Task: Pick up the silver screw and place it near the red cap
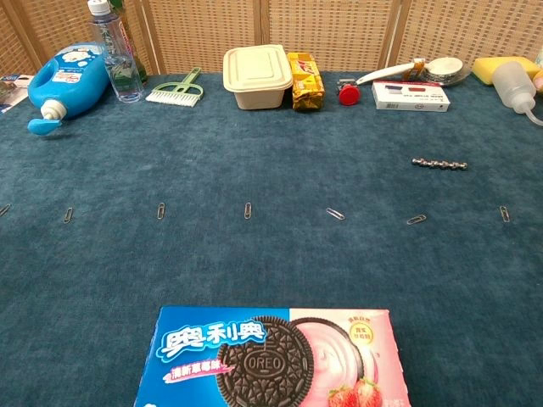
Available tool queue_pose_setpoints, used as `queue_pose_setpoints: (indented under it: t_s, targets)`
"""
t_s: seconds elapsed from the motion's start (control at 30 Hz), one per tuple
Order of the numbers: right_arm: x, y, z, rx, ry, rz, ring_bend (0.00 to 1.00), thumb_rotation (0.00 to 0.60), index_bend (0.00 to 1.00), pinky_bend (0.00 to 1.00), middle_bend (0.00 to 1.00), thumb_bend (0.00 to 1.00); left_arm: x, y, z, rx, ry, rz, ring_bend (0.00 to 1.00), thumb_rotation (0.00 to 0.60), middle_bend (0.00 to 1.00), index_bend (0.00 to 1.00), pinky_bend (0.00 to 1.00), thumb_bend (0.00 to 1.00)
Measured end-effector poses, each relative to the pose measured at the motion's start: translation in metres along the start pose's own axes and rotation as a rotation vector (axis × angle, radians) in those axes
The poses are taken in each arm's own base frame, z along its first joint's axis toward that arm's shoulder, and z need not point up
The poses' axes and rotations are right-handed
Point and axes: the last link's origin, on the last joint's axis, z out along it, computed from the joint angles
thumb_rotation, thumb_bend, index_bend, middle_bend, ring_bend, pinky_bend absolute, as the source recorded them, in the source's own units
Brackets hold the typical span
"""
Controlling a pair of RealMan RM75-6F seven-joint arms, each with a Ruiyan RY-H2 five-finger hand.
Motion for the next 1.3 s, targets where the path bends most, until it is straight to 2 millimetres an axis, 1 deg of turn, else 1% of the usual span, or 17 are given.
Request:
queue_pose_setpoints:
  t_s: [0.23,0.77,0.97,1.03,1.1,1.17,1.2,1.27,1.3]
  targets:
    - [-0.002,0.000,0.001,-0.002,-0.006,0.003,0.02,0.600,0.00,0.13,0.16,0.30,-0.003,0.000,0.000,0.006,-0.010,-0.007,0.11,0.600,0.18,0.05,0.18,0.42]
    - [0.005,-0.006,0.002,0.031,0.027,0.037,0.01,0.600,0.00,0.12,0.16,0.30,0.004,-0.001,0.000,-0.006,0.022,-0.008,0.11,0.600,0.18,0.05,0.18,0.42]
    - [0.012,-0.014,0.009,0.068,0.057,0.081,0.01,0.600,0.00,0.12,0.14,0.30,0.006,-0.002,0.003,-0.012,0.024,-0.006,0.11,0.600,0.18,0.05,0.18,0.42]
    - [0.015,-0.021,0.013,0.095,0.066,0.102,0.01,0.600,0.00,0.12,0.13,0.30,0.006,-0.002,0.003,-0.014,0.026,-0.007,0.11,0.600,0.18,0.05,0.18,0.42]
    - [0.019,-0.030,0.020,0.132,0.075,0.118,0.03,0.600,0.00,0.12,0.13,0.30,0.006,-0.001,0.004,-0.018,0.024,-0.012,0.11,0.600,0.18,0.05,0.18,0.42]
    - [0.022,-0.037,0.027,0.164,0.077,0.135,0.09,0.600,0.00,0.15,0.13,0.30,0.007,0.000,0.005,-0.023,0.023,-0.019,0.11,0.600,0.18,0.05,0.18,0.42]
    - [0.023,-0.042,0.032,0.185,0.074,0.151,0.11,0.600,0.00,0.17,0.14,0.30,0.007,0.000,0.006,-0.026,0.025,-0.021,0.11,0.600,0.18,0.05,0.18,0.42]
    - [0.024,-0.049,0.040,0.209,0.065,0.187,0.19,0.600,0.00,0.28,0.19,0.30,0.008,0.000,0.006,-0.027,0.027,-0.022,0.11,0.600,0.18,0.05,0.18,0.42]
    - [0.025,-0.054,0.046,0.225,0.057,0.219,0.22,0.600,0.00,0.31,0.22,0.30,0.007,0.001,0.006,-0.027,0.027,-0.024,0.11,0.600,0.18,0.05,0.18,0.42]
